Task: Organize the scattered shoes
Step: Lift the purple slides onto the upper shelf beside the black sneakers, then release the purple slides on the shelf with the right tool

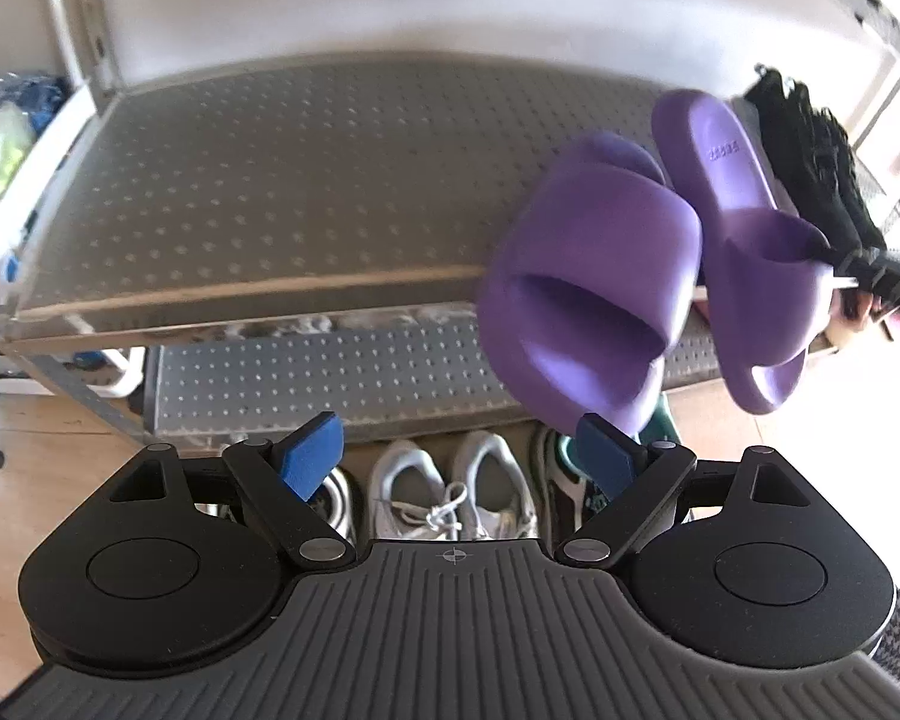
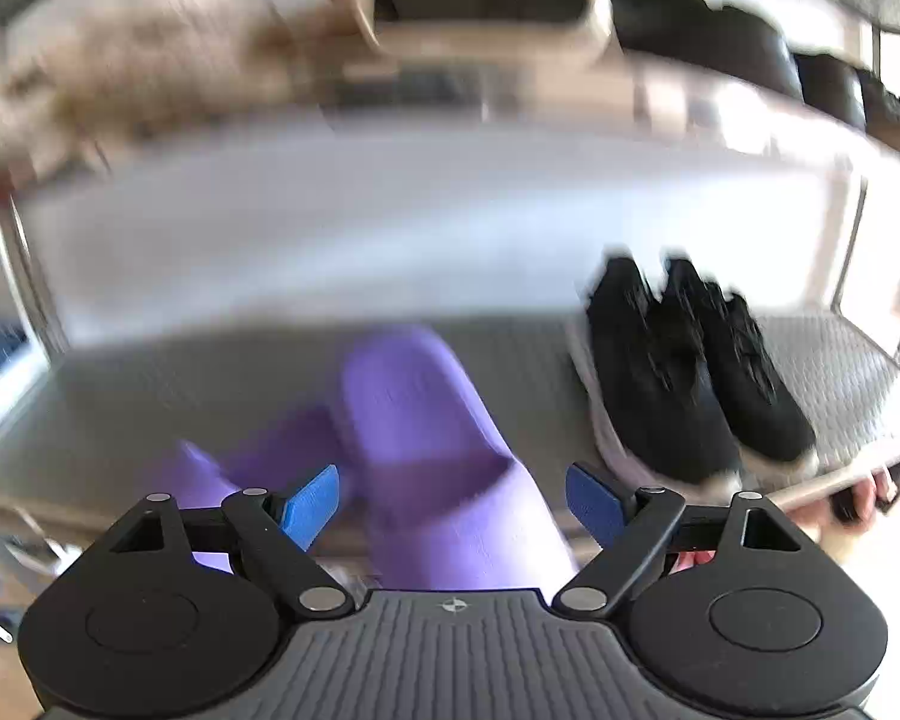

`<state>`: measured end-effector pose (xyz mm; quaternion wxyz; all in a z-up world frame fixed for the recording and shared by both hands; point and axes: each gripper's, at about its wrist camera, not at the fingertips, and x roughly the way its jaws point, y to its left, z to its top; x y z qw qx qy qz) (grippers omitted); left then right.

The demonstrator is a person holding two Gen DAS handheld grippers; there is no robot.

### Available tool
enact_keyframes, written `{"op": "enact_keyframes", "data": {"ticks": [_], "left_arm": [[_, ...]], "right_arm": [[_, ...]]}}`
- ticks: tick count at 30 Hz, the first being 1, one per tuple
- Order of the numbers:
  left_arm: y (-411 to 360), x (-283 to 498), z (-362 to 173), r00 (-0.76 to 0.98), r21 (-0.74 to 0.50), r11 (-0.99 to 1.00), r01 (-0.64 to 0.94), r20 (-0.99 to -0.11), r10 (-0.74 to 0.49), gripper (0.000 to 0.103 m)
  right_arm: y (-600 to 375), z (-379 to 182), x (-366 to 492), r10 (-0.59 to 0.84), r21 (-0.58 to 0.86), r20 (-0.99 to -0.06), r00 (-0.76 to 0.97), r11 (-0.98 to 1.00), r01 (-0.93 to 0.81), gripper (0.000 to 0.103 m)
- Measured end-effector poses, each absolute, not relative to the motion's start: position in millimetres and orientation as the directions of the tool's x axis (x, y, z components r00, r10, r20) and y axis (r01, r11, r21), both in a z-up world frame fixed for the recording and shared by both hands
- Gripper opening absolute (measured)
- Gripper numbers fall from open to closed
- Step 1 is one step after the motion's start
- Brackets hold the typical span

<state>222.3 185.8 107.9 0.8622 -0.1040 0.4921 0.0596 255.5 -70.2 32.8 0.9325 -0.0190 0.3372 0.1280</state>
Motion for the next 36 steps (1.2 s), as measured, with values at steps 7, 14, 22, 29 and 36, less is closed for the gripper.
{"op": "enact_keyframes", "data": {"ticks": [7, 14, 22, 29, 36], "left_arm": [[161, 248, 105, 0.524, -0.119, 0.972, -0.205, -0.852, 0.006, 0.089], [141, 248, 109, 0.537, -0.119, 0.971, -0.205, -0.844, 0.009, 0.089], [165, 240, 119, 0.561, -0.103, 0.968, -0.229, -0.827, 0.044, 0.089], [182, 227, 120, 0.559, -0.127, 0.944, -0.303, -0.827, 0.069, 0.089], [179, 227, 116, 0.548, -0.132, 0.945, -0.301, -0.834, 0.058, 0.089]], "right_arm": [[-63, 11, 288, 0.258, 0.11, -0.66, 0.706, 0.962, -0.25, 0.088], [-60, 1, 323, 0.182, 0.146, -0.542, 0.82, 0.982, -0.122, 0.087], [-37, 20, 309, 0.139, -0.095, -0.479, 0.867, 0.973, -0.208, 0.095], [-65, 48, 252, 0.25, 0.043, -0.62, 0.744, 0.957, -0.285, 0.09], [-68, 9, 290, 0.23, 0.034, -0.716, 0.659, 0.955, -0.296, 0.038]]}}
